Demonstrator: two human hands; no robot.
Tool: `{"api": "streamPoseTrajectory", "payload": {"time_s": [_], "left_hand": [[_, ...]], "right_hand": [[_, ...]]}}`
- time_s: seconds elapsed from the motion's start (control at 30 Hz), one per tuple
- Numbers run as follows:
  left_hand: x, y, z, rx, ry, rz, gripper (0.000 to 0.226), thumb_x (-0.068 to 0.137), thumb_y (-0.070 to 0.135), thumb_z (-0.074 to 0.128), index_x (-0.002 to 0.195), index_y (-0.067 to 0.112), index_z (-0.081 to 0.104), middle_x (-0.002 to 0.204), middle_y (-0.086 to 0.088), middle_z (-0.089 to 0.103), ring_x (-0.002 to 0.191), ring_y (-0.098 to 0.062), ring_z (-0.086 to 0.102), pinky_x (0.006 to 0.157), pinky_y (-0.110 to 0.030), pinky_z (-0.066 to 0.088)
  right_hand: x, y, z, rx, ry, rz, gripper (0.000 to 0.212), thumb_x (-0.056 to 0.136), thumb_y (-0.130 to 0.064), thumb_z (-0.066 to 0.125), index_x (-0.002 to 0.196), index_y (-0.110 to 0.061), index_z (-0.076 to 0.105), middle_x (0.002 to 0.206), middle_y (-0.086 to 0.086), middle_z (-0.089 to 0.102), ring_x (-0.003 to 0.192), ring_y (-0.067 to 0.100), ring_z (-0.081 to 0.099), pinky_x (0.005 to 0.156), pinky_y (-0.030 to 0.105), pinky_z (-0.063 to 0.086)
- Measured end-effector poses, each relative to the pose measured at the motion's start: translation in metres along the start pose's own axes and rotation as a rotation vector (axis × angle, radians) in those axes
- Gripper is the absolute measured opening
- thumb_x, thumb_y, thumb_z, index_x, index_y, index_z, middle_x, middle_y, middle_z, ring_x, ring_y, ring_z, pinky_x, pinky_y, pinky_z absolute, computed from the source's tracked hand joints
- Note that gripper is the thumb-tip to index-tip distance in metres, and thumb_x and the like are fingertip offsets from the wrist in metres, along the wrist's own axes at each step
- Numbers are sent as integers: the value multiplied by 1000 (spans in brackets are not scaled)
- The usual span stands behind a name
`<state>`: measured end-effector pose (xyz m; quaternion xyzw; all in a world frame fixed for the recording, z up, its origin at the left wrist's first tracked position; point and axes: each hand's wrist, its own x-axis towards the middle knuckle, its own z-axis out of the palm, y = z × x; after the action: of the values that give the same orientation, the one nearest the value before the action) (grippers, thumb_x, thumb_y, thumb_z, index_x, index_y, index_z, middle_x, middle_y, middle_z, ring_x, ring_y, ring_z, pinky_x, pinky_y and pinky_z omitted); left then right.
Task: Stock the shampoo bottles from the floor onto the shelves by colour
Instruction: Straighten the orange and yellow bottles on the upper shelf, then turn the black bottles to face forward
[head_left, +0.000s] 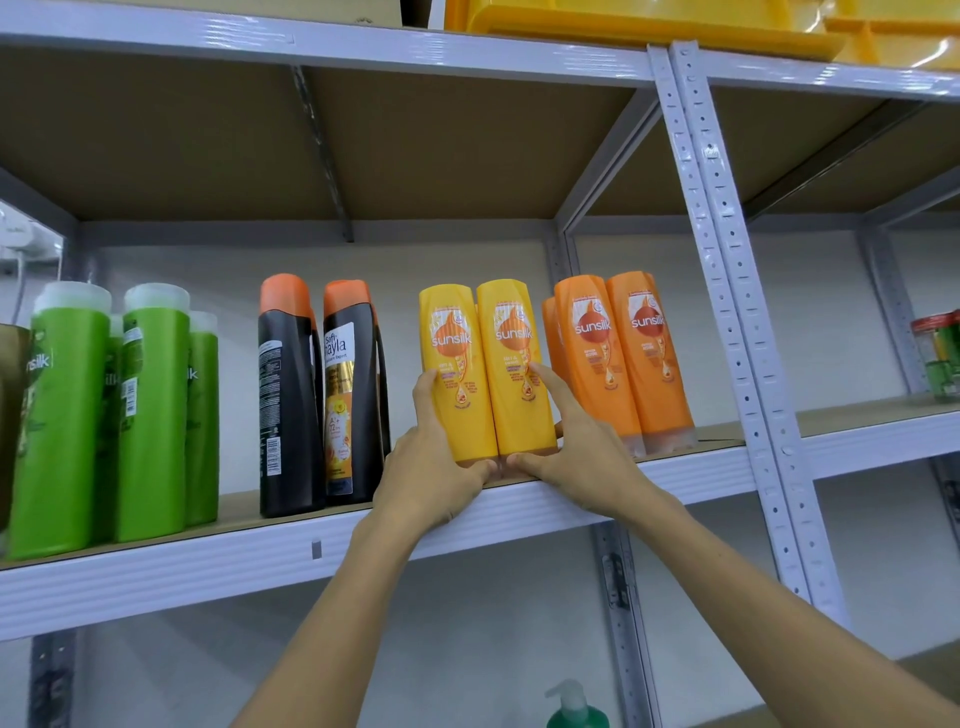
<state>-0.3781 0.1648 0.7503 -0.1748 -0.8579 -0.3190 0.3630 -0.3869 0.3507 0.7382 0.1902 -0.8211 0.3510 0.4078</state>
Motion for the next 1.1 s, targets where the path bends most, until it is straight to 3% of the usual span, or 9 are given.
{"api": "streamPoseTrajectory", "payload": {"time_s": [0.2,0.33,0.43,0.57,0.67,0.77,0.93,1.1], "left_hand": [[-5,2,-3,-1,35,21,99,87,36,73,151,44,-1,134,-9,42,117,-31,52,98,-44,46],[-17,3,-19,1,79,112,81,94,33,66,153,40,12,131,-6,39,114,-24,51,96,-33,39],[-26,5,-42,10,200,193,70,95,34,65,152,36,23,130,-3,45,119,-20,52,104,-40,45],[-35,1,-74,10,409,335,56,93,27,63,144,27,42,117,0,52,105,-16,54,95,-39,50],[-39,-12,-94,39,517,338,53,89,29,58,140,22,48,114,-3,52,105,-21,53,93,-35,46],[-44,-32,-106,49,579,298,54,88,28,58,140,19,49,124,-5,50,114,-19,47,98,-21,32],[-44,-63,-115,-17,525,180,57,96,22,60,147,33,39,132,-2,44,118,-17,44,107,-40,41],[-38,-81,-114,-165,384,89,62,92,38,60,146,48,33,132,2,52,120,-15,55,107,-46,46]], "right_hand": [[1,-1,1,14,8,3,96,87,-36,77,156,-45,12,137,4,52,118,27,55,96,41,47],[-2,-12,3,7,162,-21,85,89,-34,75,155,-41,21,132,8,46,118,25,50,97,37,44],[-3,-34,7,-1,313,-121,76,89,-31,75,152,-36,32,131,7,47,116,23,52,94,34,47],[-4,-69,18,64,369,-239,69,90,-34,73,150,-31,38,131,5,49,116,20,54,92,33,50],[-4,-97,31,122,348,-292,67,92,-34,71,150,-30,39,128,1,49,113,18,54,92,33,52],[-3,-117,49,196,316,-316,68,92,-34,72,150,-31,38,127,-3,49,110,12,52,91,26,49],[1,-130,87,333,260,-289,72,91,-33,72,152,-38,35,126,-4,45,113,11,50,94,26,47],[5,-128,114,334,226,-232,71,93,-34,69,153,-42,31,123,1,48,104,-4,45,83,-1,32]]}}
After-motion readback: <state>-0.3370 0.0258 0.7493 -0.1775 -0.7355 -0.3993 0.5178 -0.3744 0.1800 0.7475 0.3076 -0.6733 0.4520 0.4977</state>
